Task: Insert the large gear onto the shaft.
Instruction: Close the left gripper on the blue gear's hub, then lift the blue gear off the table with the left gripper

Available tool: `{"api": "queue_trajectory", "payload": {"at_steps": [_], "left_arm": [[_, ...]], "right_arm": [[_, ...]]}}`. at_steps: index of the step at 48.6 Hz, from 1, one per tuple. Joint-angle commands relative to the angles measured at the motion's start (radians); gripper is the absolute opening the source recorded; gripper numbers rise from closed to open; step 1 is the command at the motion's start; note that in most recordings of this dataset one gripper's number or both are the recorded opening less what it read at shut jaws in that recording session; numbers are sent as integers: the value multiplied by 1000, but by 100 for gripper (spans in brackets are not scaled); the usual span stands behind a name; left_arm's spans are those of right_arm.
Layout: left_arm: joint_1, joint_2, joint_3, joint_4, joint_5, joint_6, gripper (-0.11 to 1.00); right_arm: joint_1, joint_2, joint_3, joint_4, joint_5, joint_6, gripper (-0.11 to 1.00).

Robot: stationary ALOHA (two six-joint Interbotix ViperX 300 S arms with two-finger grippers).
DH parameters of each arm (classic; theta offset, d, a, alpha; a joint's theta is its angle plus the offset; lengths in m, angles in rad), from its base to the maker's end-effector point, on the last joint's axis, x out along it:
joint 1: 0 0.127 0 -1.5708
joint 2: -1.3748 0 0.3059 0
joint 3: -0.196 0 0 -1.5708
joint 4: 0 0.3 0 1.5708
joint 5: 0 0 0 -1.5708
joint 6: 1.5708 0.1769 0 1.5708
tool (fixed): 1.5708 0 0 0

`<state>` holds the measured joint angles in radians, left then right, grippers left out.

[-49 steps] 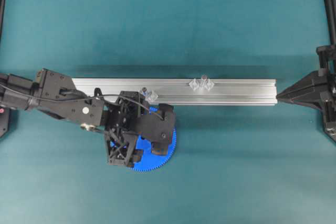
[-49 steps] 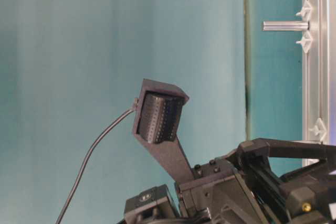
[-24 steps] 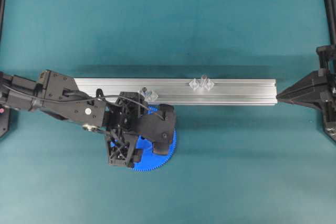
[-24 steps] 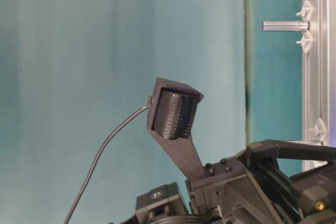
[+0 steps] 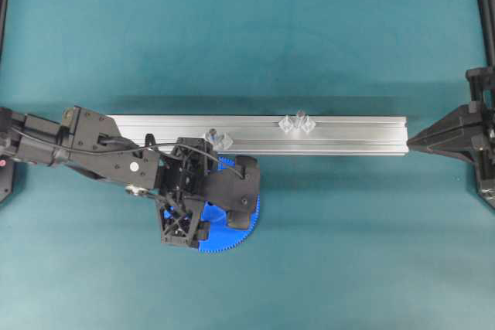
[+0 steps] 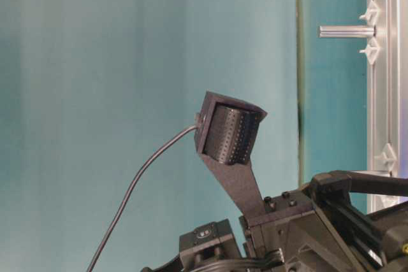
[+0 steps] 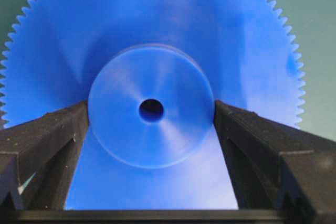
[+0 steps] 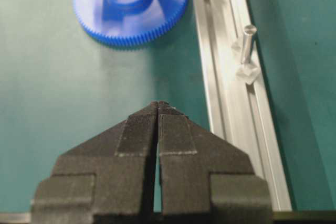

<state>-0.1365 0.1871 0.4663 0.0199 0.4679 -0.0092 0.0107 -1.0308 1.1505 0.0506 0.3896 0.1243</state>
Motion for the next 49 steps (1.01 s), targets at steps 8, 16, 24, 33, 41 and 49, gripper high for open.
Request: {"api": "queue_trajectory", "payload": {"at_steps": [8, 16, 24, 33, 41, 49], "left_arm": [[3, -6, -11, 2, -5, -6, 93], [5, 0, -6, 2, -3, -12, 93], [5, 12, -6, 2, -3, -32, 93], [5, 14, -6, 2, -3, -35, 93], [5, 20, -6, 2, -5, -37, 93], [5, 20, -11, 2, -5, -35, 93]], "right_arm": [[3, 3, -8, 2, -8, 12, 1], [3, 3, -9, 2, -9, 12, 1], [3, 3, -8, 2, -17, 23, 1], [3, 3, -2, 2, -17, 46, 1], [3, 3, 0, -2, -28, 46, 1], [3, 3, 0, -2, -28, 46, 1]]}}
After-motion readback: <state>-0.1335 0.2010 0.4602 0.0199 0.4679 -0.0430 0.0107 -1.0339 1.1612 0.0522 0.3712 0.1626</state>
